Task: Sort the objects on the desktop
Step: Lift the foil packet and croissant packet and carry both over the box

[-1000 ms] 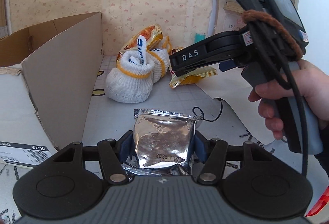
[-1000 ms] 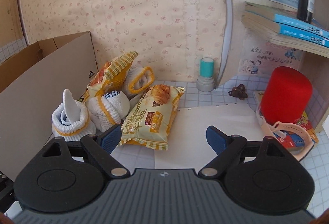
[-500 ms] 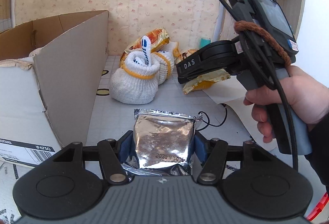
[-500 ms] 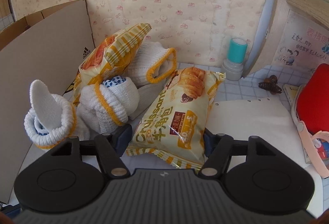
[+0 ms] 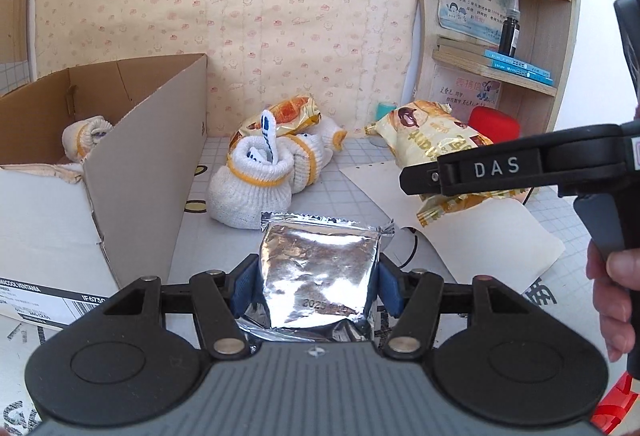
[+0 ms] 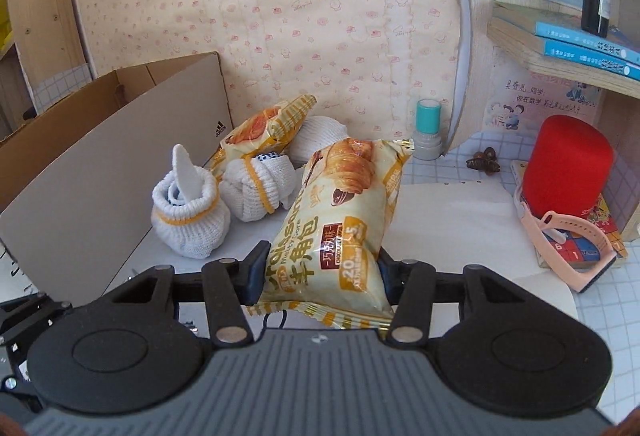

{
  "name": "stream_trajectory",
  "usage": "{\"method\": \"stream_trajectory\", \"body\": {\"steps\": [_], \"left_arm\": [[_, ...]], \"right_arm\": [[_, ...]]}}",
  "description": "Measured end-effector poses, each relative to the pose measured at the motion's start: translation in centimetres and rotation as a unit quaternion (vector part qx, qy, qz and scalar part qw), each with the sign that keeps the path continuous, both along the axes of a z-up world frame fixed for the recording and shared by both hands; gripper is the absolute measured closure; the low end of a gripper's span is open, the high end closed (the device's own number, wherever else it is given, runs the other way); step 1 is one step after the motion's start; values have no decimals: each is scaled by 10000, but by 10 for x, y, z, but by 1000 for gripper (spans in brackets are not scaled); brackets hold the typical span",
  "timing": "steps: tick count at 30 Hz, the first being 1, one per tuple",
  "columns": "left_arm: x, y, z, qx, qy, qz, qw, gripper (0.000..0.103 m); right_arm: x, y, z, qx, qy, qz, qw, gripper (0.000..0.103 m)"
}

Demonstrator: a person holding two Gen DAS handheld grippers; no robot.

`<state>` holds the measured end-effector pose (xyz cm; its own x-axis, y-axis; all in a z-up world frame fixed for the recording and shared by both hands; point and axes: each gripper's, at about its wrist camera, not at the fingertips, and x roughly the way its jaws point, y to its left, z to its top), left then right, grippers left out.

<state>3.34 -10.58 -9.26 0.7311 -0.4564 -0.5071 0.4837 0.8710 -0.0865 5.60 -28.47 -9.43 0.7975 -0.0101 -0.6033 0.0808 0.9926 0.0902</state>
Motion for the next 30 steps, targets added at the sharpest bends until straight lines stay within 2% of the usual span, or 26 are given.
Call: {"method": "stream_trajectory", "body": {"steps": [8,14,19,30], "left_arm": [[-20,6,23,-73,-361,77,9993,40],[-35,20,47,-121,-723,412,9965,40],[-44,37,67,-159,-1001,714,9923,40],[-42,80,89,-224,-1156,1319,9842,40]], "right_arm": [[-49,6,26,-9,-361,50,9993,53],[-72,13,48,-56,-681,82,9976,53],[-82,22,67,-100,-913,193,9956,53],[-83,55,88,-88,-1116,544,9922,53]]}}
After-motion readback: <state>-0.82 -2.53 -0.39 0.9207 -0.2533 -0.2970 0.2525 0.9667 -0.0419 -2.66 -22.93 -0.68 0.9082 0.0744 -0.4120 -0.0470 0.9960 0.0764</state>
